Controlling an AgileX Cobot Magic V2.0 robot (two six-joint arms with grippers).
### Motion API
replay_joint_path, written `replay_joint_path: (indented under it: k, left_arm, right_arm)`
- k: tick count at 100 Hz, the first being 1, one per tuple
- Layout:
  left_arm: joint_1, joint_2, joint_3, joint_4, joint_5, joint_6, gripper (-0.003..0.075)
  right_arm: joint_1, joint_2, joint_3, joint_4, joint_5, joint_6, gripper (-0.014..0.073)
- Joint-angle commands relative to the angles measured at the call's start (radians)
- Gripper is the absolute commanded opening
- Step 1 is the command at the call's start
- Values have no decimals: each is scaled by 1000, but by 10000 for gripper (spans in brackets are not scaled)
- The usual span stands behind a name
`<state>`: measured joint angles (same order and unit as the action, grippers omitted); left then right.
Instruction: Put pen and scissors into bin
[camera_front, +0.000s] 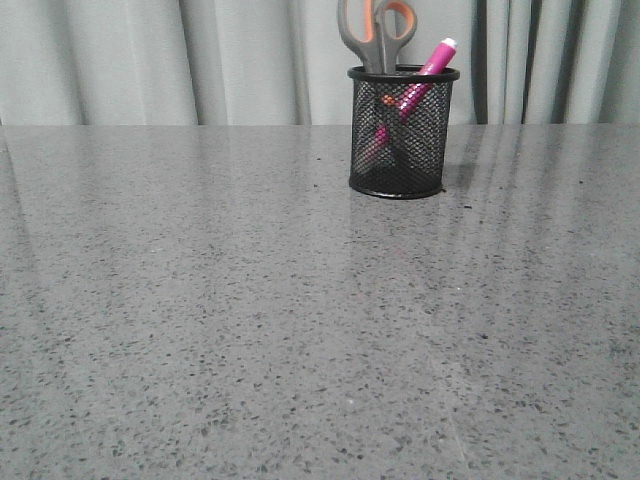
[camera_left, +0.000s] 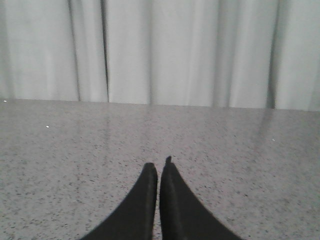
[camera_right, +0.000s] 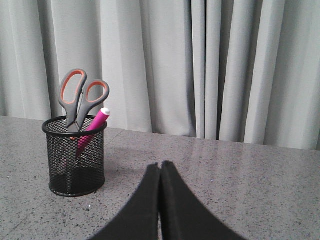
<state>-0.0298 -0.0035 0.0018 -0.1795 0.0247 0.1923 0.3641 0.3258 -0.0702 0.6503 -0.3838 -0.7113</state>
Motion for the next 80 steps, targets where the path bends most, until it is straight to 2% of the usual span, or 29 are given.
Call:
replay_joint_path:
  k: [1, 10, 38, 80]
  left_arm:
    - [-23, -20, 22, 78, -109, -91, -19]
    - [-13, -20, 44, 137, -109, -158, -19]
    - [43, -33, 44, 141, -84, -159, -19]
    - [46, -33, 46, 152, -32, -150, -19]
  right_arm:
    - [-4, 3, -29, -15, -59, -10, -76]
    - [-4, 3, -29, -15, -59, -10, -76]
    - [-4, 3, -29, -15, -59, -10, -76]
    - [-4, 3, -29, -15, -59, -10, -76]
